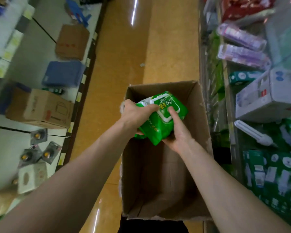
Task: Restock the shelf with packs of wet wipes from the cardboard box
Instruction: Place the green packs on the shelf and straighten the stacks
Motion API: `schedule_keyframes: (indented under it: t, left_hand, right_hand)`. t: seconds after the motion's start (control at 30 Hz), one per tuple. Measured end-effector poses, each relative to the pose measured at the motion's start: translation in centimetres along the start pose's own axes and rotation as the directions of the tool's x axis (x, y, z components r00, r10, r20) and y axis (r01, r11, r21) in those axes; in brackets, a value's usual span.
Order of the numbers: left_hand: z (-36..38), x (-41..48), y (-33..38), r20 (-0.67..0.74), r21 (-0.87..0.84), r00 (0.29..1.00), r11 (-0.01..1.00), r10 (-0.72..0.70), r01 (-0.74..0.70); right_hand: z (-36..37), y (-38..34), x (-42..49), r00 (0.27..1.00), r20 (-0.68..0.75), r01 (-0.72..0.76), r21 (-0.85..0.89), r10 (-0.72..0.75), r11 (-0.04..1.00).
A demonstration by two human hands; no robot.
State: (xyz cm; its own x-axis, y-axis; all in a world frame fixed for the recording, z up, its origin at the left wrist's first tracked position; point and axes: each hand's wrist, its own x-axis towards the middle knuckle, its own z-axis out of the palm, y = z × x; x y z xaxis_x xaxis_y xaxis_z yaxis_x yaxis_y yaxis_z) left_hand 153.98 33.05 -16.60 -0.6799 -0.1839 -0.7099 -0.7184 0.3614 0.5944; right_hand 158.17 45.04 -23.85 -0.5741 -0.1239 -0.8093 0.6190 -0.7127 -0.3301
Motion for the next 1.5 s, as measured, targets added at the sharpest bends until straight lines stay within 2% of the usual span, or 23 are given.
schedule_keyframes:
  t: [0.1, 0.2, 0.3, 0.37, 0.5, 0.6, 0.77, 0.9, 1.0, 1.1, 1.2, 1.3, 1.37, 1.4, 1.43, 1.5]
  left_hand:
    - [-4.8, -2.0, 1.6, 0.141, 0.151, 0.989, 0.988, -0.05, 0.029]
    - [-9.3, -4.3, 2.2, 0.228, 0.216, 0.969, 0.975, -0.095, 0.044]
    - [-13.8, -7.3, 2.0, 0.302, 0.051, 0.952, 0.998, -0.045, 0.031]
    - [-17.4, -9.7, 1.0, 0.28, -0.084, 0.96, 0.996, -0.01, 0.035]
    - [-24.6, -14.9, -3.2, 0.124, -0.337, 0.991, 0.941, 0.052, -0.008]
    - [-29.6, -18.8, -7.3, -0.007, -0.484, 0.996, 0.871, 0.093, -0.085]
    - [-37.3, -25.8, -14.5, -0.256, -0.679, 0.955, 0.676, 0.148, -0.287]
    - [-42.8, -31.1, -20.6, -0.429, -0.729, 0.894, 0.534, 0.132, -0.428]
    - [-46.2, -34.3, -25.4, -0.529, -0.721, 0.844, 0.477, 0.09, -0.503]
    - [-49.2, -37.5, -30.7, -0.599, -0.7, 0.799, 0.446, 0.058, -0.557]
    - [-52.5, -41.1, -35.5, -0.655, -0.648, 0.755, 0.504, 0.013, -0.571]
    - [-55.9, -45.0, -39.1, -0.721, -0.629, 0.691, 0.477, -0.061, -0.614]
    - [-58.2, -47.1, -42.0, -0.79, -0.565, 0.605, 0.498, -0.096, -0.658]
    - [-59.1, -48.0, -43.4, -0.838, -0.502, 0.533, 0.544, -0.114, -0.673]
    - [-60.1, -48.8, -45.0, -0.886, -0.416, 0.447, 0.634, -0.122, -0.652]
    - [-62.0, -50.4, -47.4, -0.947, -0.185, 0.32, 0.866, -0.03, -0.465]
  right_hand:
    - [2.4, -0.7, -2.0, 0.996, 0.029, 0.089, -0.215, -0.085, 0.973]
    - [6.0, -0.6, -4.5, 0.978, 0.154, 0.186, -0.366, -0.137, 0.912]
    - [10.8, 0.5, -7.3, 0.93, 0.335, 0.3, -0.464, -0.148, 0.834]
    - [14.1, 1.8, -9.1, 0.884, 0.447, 0.377, -0.503, -0.14, 0.778]
    - [20.9, 5.9, -13.5, 0.768, 0.639, 0.498, -0.559, -0.038, 0.663]
    - [25.6, 10.2, -17.3, 0.698, 0.714, 0.549, -0.577, 0.048, 0.605]
    - [32.7, 19.7, -24.2, 0.605, 0.774, 0.598, -0.596, 0.185, 0.536]
    - [36.7, 27.9, -29.3, 0.551, 0.759, 0.588, -0.647, 0.346, 0.485]
    - [38.7, 34.2, -32.4, 0.525, 0.705, 0.617, -0.702, 0.477, 0.357]
    - [40.6, 39.7, -34.9, 0.489, 0.704, 0.7, -0.669, 0.515, 0.25]
    - [42.6, 44.2, -37.5, 0.383, 0.725, 0.808, -0.563, 0.572, 0.173]
    - [44.3, 48.2, -39.7, 0.286, 0.738, 0.915, -0.399, 0.611, 0.053]
    - [45.4, 51.2, -41.0, 0.217, 0.744, 0.959, -0.282, 0.632, 0.003]
    - [45.9, 52.6, -41.6, 0.19, 0.744, 0.972, -0.235, 0.641, -0.014]
    - [46.7, 54.0, -42.0, 0.163, 0.739, 0.983, -0.18, 0.653, -0.041]
    - [48.1, 56.7, -42.6, 0.102, 0.723, 0.987, 0.015, 0.683, -0.163]
